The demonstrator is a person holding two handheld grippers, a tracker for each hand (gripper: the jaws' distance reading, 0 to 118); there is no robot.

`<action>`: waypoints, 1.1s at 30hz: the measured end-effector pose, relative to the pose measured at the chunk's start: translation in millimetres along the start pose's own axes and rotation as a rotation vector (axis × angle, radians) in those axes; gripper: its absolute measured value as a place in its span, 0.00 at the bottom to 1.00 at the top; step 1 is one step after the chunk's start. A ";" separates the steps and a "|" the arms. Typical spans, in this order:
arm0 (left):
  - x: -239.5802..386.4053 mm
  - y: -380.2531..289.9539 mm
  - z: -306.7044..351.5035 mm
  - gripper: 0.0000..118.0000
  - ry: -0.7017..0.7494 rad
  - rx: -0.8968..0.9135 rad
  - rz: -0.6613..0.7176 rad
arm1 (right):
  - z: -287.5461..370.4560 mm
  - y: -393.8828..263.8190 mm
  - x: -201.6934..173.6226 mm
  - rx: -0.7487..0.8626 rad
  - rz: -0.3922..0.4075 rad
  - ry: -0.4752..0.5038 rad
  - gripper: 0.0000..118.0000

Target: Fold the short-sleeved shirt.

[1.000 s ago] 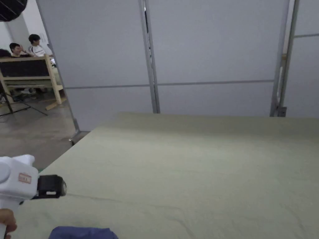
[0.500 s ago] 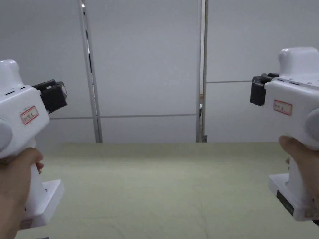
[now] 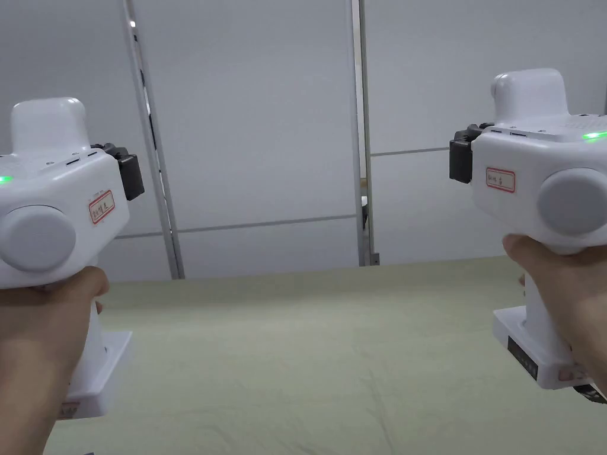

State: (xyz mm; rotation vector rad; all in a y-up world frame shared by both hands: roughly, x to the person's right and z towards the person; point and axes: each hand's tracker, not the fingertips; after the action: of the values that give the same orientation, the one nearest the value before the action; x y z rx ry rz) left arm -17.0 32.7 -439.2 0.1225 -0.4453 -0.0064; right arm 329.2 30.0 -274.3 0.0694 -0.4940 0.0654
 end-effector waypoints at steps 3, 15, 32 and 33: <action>-2.1 -1.9 1.0 0.00 0.008 -0.011 0.000 | -4.5 -1.8 2.1 0.003 0.007 -0.004 0.02; -3.7 3.2 17.2 0.00 0.002 0.001 0.014 | 1.6 7.6 0.2 0.023 0.034 -0.002 0.05; -8.0 0.4 36.7 1.00 0.040 -0.041 0.036 | 40.8 -4.0 -5.4 0.071 0.035 -0.045 1.00; -6.6 0.5 41.7 1.00 0.040 -0.038 0.040 | 45.3 0.2 -2.9 0.074 0.038 -0.051 1.00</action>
State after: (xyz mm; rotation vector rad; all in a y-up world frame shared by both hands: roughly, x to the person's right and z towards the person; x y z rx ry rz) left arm -40.8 28.6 -404.7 0.0765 -0.4075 0.0266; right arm 305.3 26.3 -235.9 0.1348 -0.5440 0.1190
